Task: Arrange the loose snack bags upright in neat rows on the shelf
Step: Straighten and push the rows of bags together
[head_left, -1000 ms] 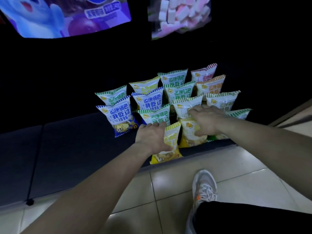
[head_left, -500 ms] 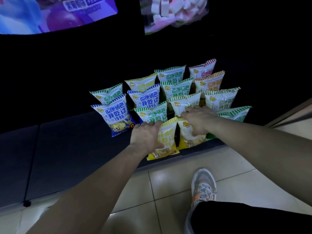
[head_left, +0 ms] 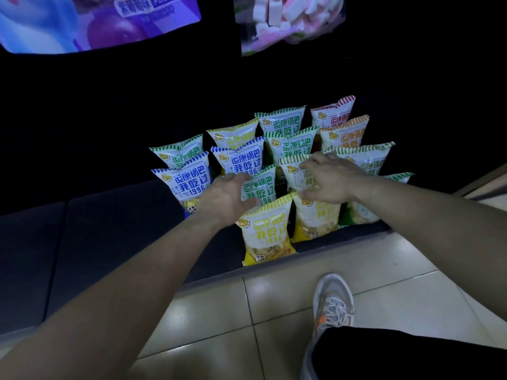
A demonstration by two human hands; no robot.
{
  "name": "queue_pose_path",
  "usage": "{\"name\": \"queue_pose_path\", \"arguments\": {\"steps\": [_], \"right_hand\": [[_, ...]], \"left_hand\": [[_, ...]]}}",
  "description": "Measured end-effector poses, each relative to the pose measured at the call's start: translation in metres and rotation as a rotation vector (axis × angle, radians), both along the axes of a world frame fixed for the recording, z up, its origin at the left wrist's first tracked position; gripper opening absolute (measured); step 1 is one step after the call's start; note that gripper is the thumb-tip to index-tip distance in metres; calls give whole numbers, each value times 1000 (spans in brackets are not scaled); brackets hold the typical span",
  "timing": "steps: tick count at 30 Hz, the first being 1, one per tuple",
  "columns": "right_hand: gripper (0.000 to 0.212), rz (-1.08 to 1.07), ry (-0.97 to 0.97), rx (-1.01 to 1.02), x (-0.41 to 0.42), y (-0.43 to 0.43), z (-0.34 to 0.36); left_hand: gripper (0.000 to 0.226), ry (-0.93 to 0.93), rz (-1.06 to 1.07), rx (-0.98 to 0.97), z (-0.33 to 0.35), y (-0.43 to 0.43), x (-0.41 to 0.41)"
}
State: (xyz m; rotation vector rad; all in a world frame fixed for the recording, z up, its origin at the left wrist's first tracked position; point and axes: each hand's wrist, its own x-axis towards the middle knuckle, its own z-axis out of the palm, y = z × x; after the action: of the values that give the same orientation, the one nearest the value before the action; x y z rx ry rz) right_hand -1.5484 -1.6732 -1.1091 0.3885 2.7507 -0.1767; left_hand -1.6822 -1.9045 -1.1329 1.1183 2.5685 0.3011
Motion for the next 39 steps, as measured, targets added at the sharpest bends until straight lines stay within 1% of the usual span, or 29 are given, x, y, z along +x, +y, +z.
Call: {"name": "queue_pose_path", "arguments": {"steps": [3,5,8,10,11,14,16,21,24,26,31,33,39], "right_hand": [[77,-38,24,-30,-9,10,3],[75,-64,31,-63,-16,14,2],[70,-49,13,-33,-28,18,-4],[73,-44,-2,-10,-34,19,-9],[76,-43,-1,5,-36,20,-11],[85,-51,34,54,-43,23,-15],[89,-58,24,74,-46,23,-16],[85,-70,-2,187,-49,20,-18],[73,-70,11,252,-51,18,-20],[68,-78,22,273,-52,18,-22],[69,-93,76,252,-50,21,-24],[68,-77,101,255,-49,22,-24],[72,-67,138,251,-46,22,-21]], "left_hand": [[66,21,20,8,0,14,-20],[68,24,18,-4,-3,22,-28],[75,-30,15,-79,-10,33,-36],[81,-63,15,-135,-15,38,-38],[83,-52,12,-161,-17,40,-38],[85,32,-19,-219,-22,45,-38],[83,67,-35,-237,-24,47,-40],[69,100,-45,-158,-27,45,-44],[65,98,-46,-151,-28,45,-44],[66,100,-46,-165,-29,45,-44],[80,98,-97,-230,-26,48,-43],[80,96,-104,-231,-23,48,-45],[74,275,-91,-87,-15,38,-44]]}}
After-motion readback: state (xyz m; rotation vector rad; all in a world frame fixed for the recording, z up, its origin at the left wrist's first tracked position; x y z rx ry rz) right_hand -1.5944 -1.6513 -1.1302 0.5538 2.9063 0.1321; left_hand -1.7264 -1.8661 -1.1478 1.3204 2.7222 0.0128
